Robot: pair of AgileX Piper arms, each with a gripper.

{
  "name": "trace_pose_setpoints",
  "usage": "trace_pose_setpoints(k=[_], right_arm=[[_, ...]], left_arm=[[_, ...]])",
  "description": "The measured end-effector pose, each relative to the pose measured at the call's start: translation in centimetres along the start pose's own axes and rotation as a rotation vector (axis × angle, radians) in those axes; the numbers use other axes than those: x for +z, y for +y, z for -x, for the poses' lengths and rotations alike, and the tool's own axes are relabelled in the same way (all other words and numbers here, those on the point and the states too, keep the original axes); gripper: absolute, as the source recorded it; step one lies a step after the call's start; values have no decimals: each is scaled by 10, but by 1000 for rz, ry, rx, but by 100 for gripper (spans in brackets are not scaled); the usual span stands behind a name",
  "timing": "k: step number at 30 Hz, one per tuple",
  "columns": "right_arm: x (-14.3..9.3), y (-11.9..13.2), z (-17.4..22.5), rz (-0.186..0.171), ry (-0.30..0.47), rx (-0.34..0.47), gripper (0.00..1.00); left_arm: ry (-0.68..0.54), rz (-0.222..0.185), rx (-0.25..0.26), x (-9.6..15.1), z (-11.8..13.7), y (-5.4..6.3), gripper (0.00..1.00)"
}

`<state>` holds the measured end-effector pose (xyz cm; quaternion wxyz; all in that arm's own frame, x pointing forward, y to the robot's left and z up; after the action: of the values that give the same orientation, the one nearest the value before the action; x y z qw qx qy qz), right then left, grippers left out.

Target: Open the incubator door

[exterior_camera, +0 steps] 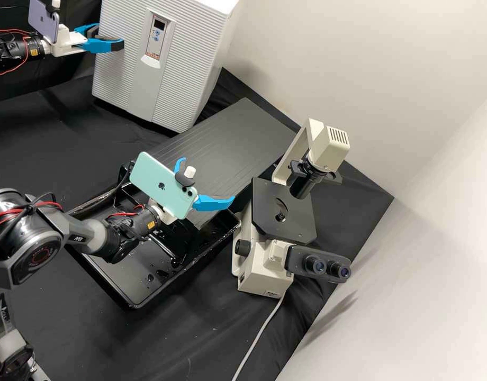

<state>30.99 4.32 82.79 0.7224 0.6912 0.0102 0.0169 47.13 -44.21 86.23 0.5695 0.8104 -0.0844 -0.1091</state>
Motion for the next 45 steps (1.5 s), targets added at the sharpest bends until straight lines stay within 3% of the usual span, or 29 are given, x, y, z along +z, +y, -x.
trace_pose_setpoints(k=[5, 6, 19, 34, 45], right_arm=[[0, 0, 0, 0, 0, 0, 100], [0, 0, 0, 0, 0, 0, 100], [0, 0, 0, 0, 0, 0, 100], [0, 0, 0, 0, 0, 0, 100], [0, 0, 0, 0, 0, 0, 100]], left_arm=[[1, -8, 0, 0, 0, 1, 0], [2, -7, -2, 0, 1, 0, 100], [-2, -8, -6, 2, 0, -1, 100], [-33, -30, -55, 14, 8, -8, 100], [-40, -37, -62, 16, 8, -10, 100]])
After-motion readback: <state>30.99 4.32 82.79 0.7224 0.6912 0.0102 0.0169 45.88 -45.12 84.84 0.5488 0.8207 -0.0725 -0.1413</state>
